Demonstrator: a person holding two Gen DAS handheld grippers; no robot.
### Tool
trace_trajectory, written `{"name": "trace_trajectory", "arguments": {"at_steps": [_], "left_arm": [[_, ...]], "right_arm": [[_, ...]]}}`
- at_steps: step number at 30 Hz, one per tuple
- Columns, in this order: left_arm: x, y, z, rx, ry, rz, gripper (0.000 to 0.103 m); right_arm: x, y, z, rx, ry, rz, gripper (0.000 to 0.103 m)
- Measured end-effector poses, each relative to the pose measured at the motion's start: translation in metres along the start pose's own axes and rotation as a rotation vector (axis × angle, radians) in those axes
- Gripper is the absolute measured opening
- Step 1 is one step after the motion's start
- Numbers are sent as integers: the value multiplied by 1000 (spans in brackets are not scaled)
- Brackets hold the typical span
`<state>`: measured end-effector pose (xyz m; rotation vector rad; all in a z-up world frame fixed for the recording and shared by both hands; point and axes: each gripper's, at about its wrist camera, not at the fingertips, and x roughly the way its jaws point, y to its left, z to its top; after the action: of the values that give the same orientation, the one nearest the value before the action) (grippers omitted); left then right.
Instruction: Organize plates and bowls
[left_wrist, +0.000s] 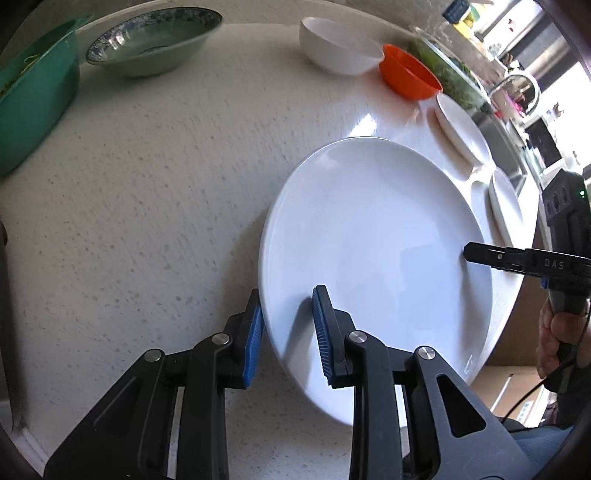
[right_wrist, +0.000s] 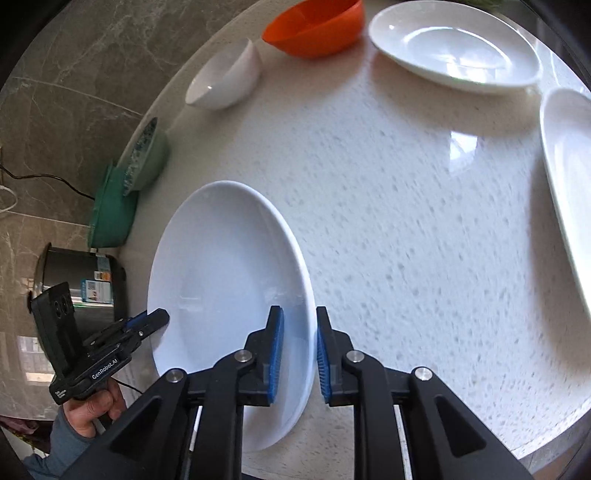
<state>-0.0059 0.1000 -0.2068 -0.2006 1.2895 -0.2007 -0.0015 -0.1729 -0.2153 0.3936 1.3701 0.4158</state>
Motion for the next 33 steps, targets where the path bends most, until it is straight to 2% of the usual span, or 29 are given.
{"name": "trace_trajectory", "arguments": {"at_steps": [5,8,12,13,16,17,18,19,20,22,24,25,27,30,33], "left_arm": [[5,-2,-11,17,-22,20,25],[4,-2,-11,29,-36,39,25],[-27,3,-8,19,-151,81,25],[-39,4,-9,15,-189,82,25],[-67,-11,-3,-1,-249,23,26],[-74,-21,-1,3,-263,-15,34],[-80,-38,2,13,-275,-73,55],[-83,-53,4,24,-279,-118,69],[-85,-65,5,32,-283,-158,88],[-77,-108,11,62,-290,-270,89],[-60,-148,16,81,-292,-322,89],[-51,-164,17,85,-288,-324,89],[-23,-195,19,74,-215,-314,89],[19,-231,32,-21,-104,-291,89],[53,-268,40,-39,-76,-245,88]], "right_arm": [[5,3,-3,-20,-18,-23,22],[6,6,-7,-49,-25,-20,26],[-10,3,-15,-31,-67,10,34],[-22,1,-18,-38,-93,21,39],[-61,-8,-24,-52,-156,78,51],[-75,-15,-25,-45,-175,117,52],[-91,-24,-26,-37,-195,159,56],[-111,-38,-26,-28,-222,198,61],[-129,-53,-24,-16,-250,223,65],[-164,-87,-17,12,-293,260,74],[-191,-123,-8,33,-319,284,79],[-204,-146,-1,40,-332,289,81],[-216,-182,13,49,-331,284,81],[-212,-228,37,43,-257,318,81],[-196,-262,56,18,-163,348,80]]}}
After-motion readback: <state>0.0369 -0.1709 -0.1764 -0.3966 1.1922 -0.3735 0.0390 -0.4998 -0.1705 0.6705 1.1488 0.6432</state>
